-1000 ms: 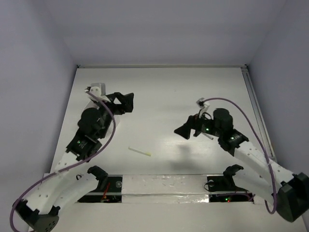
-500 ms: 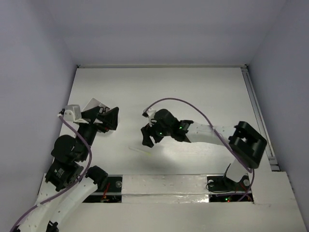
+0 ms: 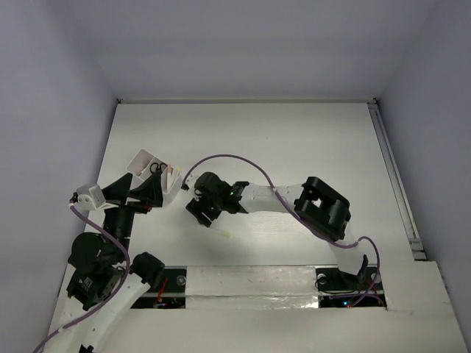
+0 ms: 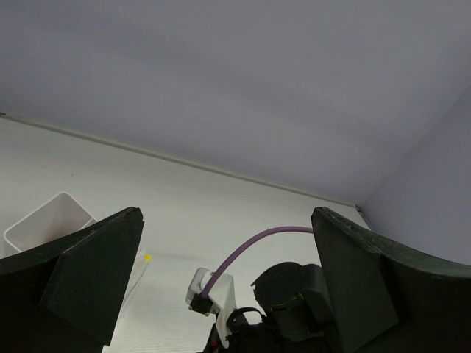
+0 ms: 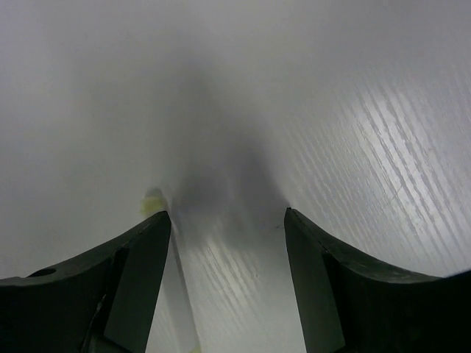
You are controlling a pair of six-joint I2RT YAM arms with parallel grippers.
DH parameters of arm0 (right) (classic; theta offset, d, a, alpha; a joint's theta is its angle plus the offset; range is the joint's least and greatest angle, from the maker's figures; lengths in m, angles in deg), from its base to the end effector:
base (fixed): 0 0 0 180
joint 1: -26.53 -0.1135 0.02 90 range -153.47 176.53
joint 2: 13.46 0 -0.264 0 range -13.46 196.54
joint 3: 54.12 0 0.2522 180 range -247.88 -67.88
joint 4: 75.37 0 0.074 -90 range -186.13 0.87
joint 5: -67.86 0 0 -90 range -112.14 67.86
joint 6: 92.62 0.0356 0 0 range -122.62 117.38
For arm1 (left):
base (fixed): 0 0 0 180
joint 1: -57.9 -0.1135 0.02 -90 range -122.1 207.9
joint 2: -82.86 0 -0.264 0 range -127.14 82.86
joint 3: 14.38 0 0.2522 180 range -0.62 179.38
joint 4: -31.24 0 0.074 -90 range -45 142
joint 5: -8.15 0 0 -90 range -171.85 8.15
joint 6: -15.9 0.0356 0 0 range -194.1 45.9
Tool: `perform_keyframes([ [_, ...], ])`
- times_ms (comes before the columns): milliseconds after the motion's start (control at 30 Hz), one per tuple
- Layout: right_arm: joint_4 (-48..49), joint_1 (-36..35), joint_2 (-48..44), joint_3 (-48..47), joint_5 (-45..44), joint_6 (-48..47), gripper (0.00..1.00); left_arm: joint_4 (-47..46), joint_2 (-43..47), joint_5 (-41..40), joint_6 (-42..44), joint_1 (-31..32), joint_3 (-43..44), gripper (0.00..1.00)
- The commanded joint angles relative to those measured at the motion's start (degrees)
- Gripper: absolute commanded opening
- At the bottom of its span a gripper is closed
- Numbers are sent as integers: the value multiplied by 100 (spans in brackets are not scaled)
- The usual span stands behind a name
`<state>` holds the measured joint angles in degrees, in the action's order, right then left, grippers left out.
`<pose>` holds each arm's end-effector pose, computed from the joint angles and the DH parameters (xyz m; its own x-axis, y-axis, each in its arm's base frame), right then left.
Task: Sort the stationery into containers
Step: Pick up the pen from the center of the board.
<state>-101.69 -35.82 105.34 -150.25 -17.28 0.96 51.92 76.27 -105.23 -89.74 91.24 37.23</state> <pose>0.2070 0.4015 0.1650 -0.4062 -0.6413 -0.6509 -0.8848 0.4541 0.1048 0.0355 -0.0065 0.3662 0.2770 -0.4784 -0.8333 0.2878 0.8687 -0.4031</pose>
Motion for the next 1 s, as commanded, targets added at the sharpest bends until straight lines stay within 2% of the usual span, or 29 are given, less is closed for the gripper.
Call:
perform_keyframes([
  [0,-379,-173,29,-412,-152,-287,69,-270,44,78,175,-213,-67,99],
  [100,-563,-286,125,-490,-248,-452,67,-323,44,333,175,-521,-84,99],
  [300,-827,-340,293,-570,-677,-481,65,-331,79,360,175,-575,-93,99],
  [433,-590,-340,152,-570,-1117,-210,58,-332,61,369,166,-575,-93,99],
  [533,-564,-340,20,-710,-1461,-120,61,-323,26,360,175,-575,-93,99],
  [600,-503,-340,-173,-719,-1523,-120,68,-323,9,351,175,-575,-93,99],
  [667,-432,-340,-340,-623,-1288,-216,70,-314,0,325,175,-575,-93,99],
  [700,-301,-392,-506,-553,-677,-286,70,-314,0,325,175,-575,-84,99],
  [800,-125,-392,-630,-324,371,-287,71,-314,-9,325,166,-575,-84,99],
  [967,-510,-445,-227,-508,831,-612,71,-305,-26,299,175,-575,-84,99],
])
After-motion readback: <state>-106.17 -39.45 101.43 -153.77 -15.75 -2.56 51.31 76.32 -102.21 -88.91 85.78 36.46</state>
